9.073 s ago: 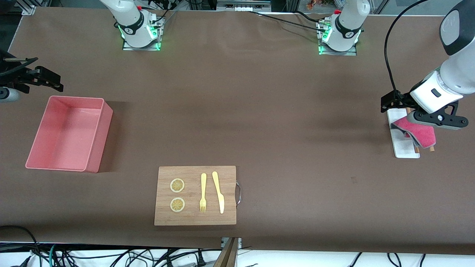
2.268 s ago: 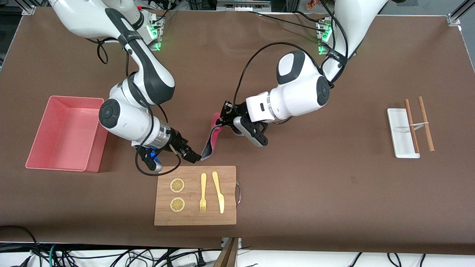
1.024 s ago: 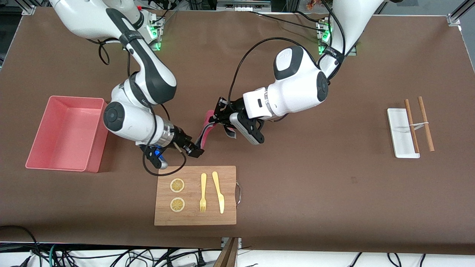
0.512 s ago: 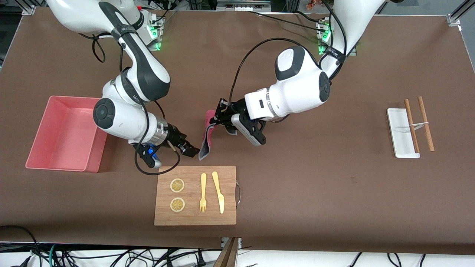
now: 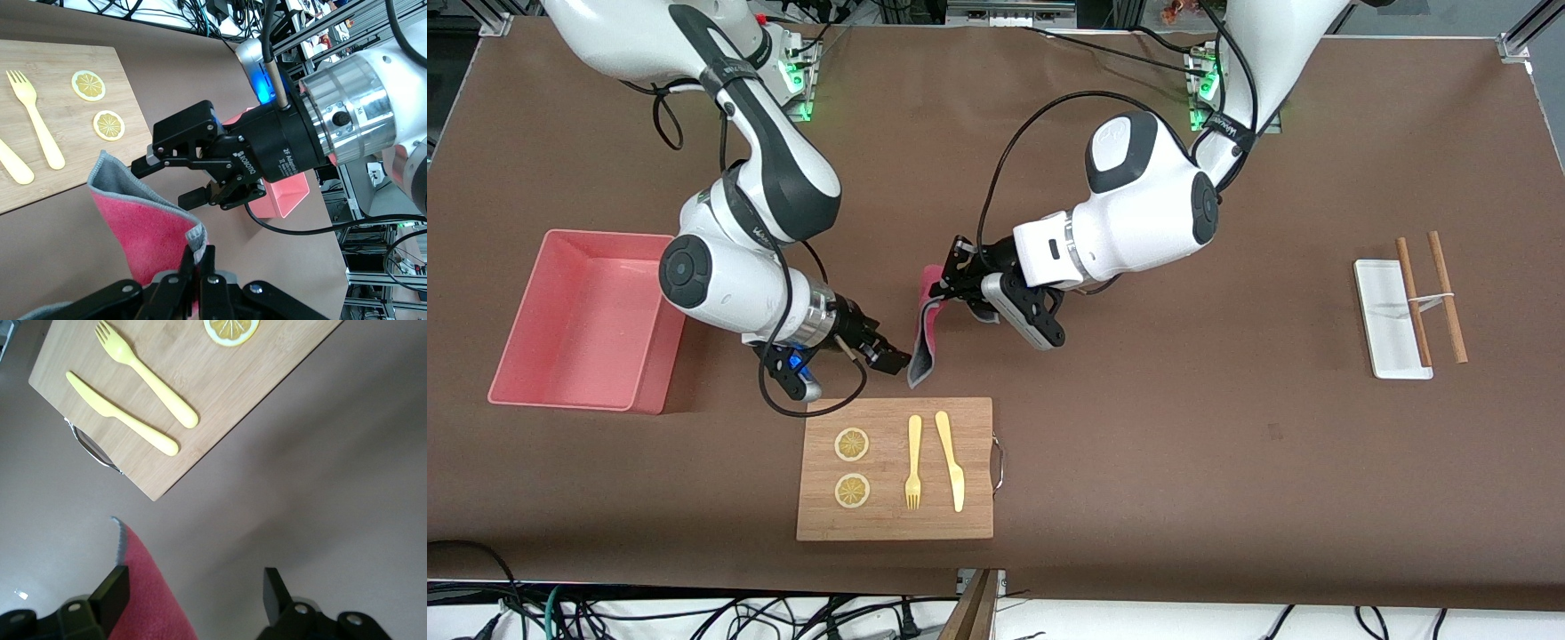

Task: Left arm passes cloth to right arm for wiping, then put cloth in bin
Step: 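Grasp the hanging cloth with the right gripper beside the left gripper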

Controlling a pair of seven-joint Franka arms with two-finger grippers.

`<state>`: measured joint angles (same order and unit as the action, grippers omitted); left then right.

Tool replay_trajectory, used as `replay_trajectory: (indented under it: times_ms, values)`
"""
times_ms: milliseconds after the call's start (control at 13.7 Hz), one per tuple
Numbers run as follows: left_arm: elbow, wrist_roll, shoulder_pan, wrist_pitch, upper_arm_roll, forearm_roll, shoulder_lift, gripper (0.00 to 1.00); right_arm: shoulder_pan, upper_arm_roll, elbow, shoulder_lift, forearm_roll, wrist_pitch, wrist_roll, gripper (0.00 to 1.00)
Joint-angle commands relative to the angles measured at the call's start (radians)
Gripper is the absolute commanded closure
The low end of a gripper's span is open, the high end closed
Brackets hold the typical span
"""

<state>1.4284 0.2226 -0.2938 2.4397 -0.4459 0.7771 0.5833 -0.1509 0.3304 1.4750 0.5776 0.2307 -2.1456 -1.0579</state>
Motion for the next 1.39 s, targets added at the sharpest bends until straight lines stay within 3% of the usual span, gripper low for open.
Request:
replay_trajectory:
  times_ms: [0,1171,1244,1317]
  values:
    - [-0.025,0.009,-0.004,0.004,0.001,0.028,0.012,0.96,0.014,0.001,-0.018,-0.03,0.013,0.012,0.009,0.07]
    - [-0.025,0.014,-0.001,0.004,0.001,0.028,0.012,0.98,-0.032,0.007,-0.035,0.041,0.01,-0.02,-0.008,0.07]
    - [-0.025,0.014,-0.001,0.004,0.003,0.028,0.012,0.98,-0.041,0.007,-0.033,0.042,0.01,-0.02,-0.008,0.08]
    - [-0.025,0.012,-0.001,0.004,0.001,0.028,0.012,0.98,-0.045,0.007,-0.029,0.045,0.009,-0.019,-0.007,0.18]
